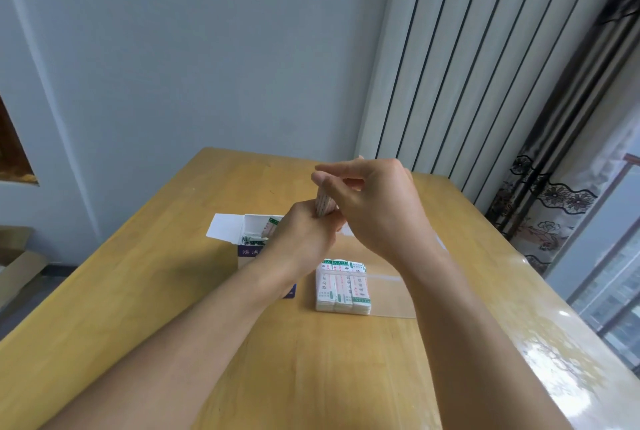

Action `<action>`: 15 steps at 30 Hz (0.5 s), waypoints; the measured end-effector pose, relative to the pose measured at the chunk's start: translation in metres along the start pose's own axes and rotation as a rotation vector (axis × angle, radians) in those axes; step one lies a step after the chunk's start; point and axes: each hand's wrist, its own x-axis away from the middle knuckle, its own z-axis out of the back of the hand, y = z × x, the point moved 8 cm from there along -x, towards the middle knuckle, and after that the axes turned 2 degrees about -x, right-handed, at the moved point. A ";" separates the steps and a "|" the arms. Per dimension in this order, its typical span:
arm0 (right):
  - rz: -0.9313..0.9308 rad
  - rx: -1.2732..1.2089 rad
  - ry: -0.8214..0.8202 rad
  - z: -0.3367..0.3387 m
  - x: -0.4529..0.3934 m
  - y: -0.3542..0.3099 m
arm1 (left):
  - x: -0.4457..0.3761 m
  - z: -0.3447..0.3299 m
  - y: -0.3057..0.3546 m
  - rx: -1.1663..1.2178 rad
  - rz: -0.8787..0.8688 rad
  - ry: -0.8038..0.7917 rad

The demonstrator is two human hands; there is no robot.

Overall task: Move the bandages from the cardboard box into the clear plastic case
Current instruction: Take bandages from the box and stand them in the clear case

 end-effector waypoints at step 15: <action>-0.276 -0.444 -0.451 0.004 0.016 0.031 | 0.018 -0.026 0.014 0.458 0.055 -0.373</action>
